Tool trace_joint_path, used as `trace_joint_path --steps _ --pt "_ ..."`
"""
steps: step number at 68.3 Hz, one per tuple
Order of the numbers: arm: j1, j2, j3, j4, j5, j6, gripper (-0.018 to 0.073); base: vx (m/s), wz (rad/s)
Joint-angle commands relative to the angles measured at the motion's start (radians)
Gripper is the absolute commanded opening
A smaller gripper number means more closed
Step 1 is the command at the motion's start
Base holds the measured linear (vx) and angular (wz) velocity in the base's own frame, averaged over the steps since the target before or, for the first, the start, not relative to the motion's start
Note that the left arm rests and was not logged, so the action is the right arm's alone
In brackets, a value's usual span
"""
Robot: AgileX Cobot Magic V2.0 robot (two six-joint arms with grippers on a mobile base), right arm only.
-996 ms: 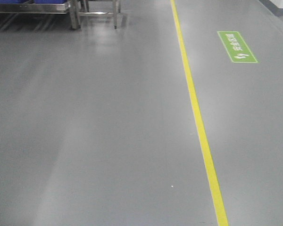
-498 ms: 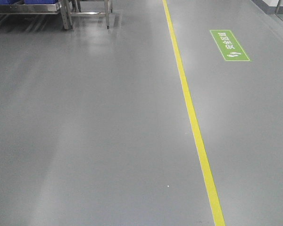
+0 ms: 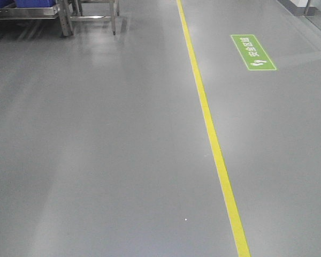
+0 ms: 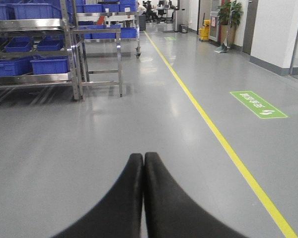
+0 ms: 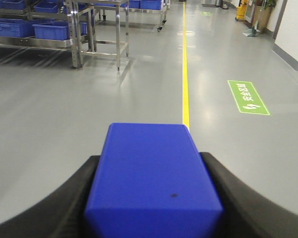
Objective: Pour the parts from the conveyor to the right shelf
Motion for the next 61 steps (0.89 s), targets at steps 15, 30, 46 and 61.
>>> trace_joint_path --steps 15,30,46,61 --pt "-0.006 0.018 -0.028 0.0 -0.084 0.001 -0.0003 0.19 -0.15" --pt "-0.006 0.018 -0.028 0.0 -0.084 0.001 -0.0003 0.27 -0.11" --pt "-0.006 0.018 -0.028 0.0 -0.084 0.001 -0.0003 0.35 -0.05" --pt "-0.006 0.018 -0.028 0.0 -0.083 0.001 -0.0003 0.43 0.07"
